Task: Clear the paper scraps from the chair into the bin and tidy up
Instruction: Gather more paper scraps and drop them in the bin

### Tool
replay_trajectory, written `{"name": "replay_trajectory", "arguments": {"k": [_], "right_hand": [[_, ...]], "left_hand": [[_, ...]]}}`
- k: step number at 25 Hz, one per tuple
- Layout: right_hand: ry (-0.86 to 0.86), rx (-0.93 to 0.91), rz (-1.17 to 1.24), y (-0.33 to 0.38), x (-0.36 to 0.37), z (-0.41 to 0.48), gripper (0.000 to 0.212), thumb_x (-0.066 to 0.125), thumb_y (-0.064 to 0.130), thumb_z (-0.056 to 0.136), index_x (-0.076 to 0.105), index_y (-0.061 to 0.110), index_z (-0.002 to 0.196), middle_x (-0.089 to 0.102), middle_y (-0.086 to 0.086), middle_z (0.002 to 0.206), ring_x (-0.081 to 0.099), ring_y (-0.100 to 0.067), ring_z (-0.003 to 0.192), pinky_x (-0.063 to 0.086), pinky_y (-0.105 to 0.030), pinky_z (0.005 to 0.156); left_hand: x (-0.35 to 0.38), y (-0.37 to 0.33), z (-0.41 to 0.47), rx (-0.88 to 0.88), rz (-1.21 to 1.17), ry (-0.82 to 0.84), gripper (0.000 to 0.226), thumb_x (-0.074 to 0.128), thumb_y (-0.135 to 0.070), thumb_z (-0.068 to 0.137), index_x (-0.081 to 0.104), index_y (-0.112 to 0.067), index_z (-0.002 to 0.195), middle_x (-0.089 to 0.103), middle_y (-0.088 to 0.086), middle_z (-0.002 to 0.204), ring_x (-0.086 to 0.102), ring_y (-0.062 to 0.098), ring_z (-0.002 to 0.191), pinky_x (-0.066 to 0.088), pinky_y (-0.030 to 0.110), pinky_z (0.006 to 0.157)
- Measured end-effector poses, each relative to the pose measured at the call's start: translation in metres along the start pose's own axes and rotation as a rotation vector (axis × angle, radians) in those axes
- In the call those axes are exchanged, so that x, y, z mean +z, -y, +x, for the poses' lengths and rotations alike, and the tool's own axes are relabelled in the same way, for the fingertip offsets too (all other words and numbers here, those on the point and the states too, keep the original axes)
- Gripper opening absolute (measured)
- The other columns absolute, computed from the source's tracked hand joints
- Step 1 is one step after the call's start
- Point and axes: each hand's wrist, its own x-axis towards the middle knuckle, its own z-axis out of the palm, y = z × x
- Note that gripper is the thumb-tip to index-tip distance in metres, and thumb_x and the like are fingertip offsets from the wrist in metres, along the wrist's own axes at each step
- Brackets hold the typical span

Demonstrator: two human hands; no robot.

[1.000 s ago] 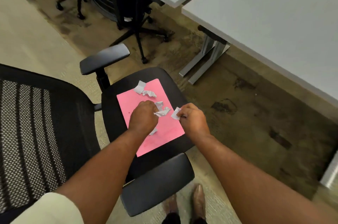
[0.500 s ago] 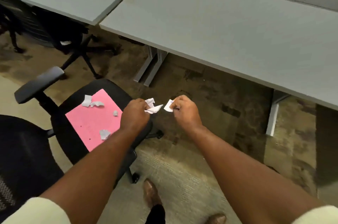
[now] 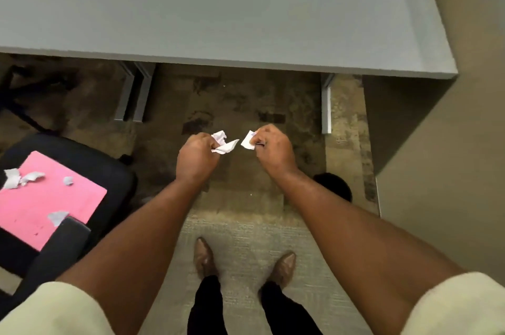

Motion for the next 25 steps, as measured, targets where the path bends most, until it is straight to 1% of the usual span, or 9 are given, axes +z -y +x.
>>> {"name": "replay_trajectory", "arguments": {"k": [5,6,9,10,12,14,20,22,25], "right_hand": [[-0.098,0.167,0.034,-0.098,-0.068,-0.036,0.019,0.061,-0.015,0.076,0.074,-0.002,0.082,0.066,-0.012,0.099,0.064,-0.024,0.086,0.05,-0.031,0.077],[-0.125,0.205,0.03,-0.118,-0.079,-0.045,0.02,0.061,-0.015,0.076,0.074,-0.001,0.082,0.065,-0.01,0.098,0.063,-0.023,0.086,0.05,-0.028,0.077],[-0.189,0.33,-0.019,-0.177,-0.102,-0.07,0.024,0.064,-0.015,0.077,0.075,0.006,0.083,0.066,-0.003,0.1,0.062,-0.015,0.086,0.043,-0.009,0.074],[-0.207,0.362,-0.028,-0.197,-0.107,-0.078,0.026,0.064,-0.015,0.076,0.075,0.007,0.083,0.066,-0.002,0.1,0.062,-0.015,0.087,0.042,-0.008,0.076],[-0.236,0.413,-0.026,-0.233,-0.112,-0.091,0.027,0.061,-0.016,0.075,0.075,0.007,0.081,0.067,-0.003,0.1,0.065,-0.019,0.09,0.049,-0.021,0.082],[-0.266,0.467,-0.041,-0.272,-0.109,-0.101,0.029,0.06,-0.015,0.074,0.074,0.01,0.079,0.066,-0.002,0.099,0.065,-0.02,0.09,0.051,-0.029,0.082],[-0.332,0.54,-0.122,-0.384,-0.062,-0.117,0.032,0.057,-0.017,0.074,0.072,0.011,0.08,0.064,-0.003,0.097,0.064,-0.02,0.088,0.05,-0.029,0.075],[-0.325,0.554,-0.137,-0.419,-0.038,-0.119,0.034,0.056,-0.02,0.074,0.072,0.008,0.084,0.064,-0.007,0.099,0.065,-0.023,0.087,0.052,-0.032,0.075],[-0.297,0.598,-0.151,-0.459,-0.005,-0.122,0.035,0.054,-0.021,0.076,0.072,0.007,0.088,0.063,-0.009,0.102,0.064,-0.025,0.086,0.053,-0.034,0.077]], "left_hand": [[0.084,-0.094,-0.004,0.129,-0.013,0.126,0.008,0.068,-0.012,0.081,0.075,-0.013,0.081,0.071,0.006,0.096,0.062,0.028,0.094,0.048,0.034,0.074],[0.102,-0.11,-0.006,0.164,-0.009,0.154,0.008,0.068,-0.013,0.082,0.076,-0.014,0.081,0.071,0.005,0.094,0.062,0.028,0.092,0.048,0.034,0.073],[0.154,-0.15,-0.009,0.232,0.0,0.246,0.012,0.066,-0.015,0.082,0.077,-0.018,0.086,0.069,0.002,0.093,0.061,0.025,0.092,0.047,0.032,0.071],[0.171,-0.161,-0.01,0.248,0.002,0.274,0.015,0.065,-0.014,0.081,0.077,-0.019,0.087,0.068,0.001,0.094,0.061,0.024,0.094,0.046,0.032,0.072],[0.202,-0.177,-0.01,0.284,-0.011,0.341,0.019,0.062,-0.01,0.078,0.076,-0.018,0.088,0.069,0.002,0.097,0.06,0.025,0.096,0.048,0.032,0.075],[0.243,-0.188,-0.008,0.325,-0.02,0.407,0.023,0.06,-0.005,0.075,0.075,-0.016,0.088,0.07,0.003,0.1,0.06,0.026,0.098,0.047,0.032,0.077],[0.377,-0.186,0.002,0.349,-0.044,0.538,0.022,0.06,0.0,0.077,0.073,-0.014,0.09,0.068,0.006,0.104,0.058,0.027,0.099,0.042,0.029,0.075],[0.422,-0.177,0.004,0.363,-0.029,0.579,0.027,0.06,0.001,0.076,0.075,-0.011,0.095,0.068,0.009,0.105,0.059,0.029,0.1,0.043,0.031,0.075],[0.475,-0.161,0.006,0.387,0.004,0.651,0.033,0.062,-0.002,0.076,0.076,-0.011,0.105,0.069,0.012,0.11,0.061,0.032,0.104,0.051,0.035,0.085]]}}
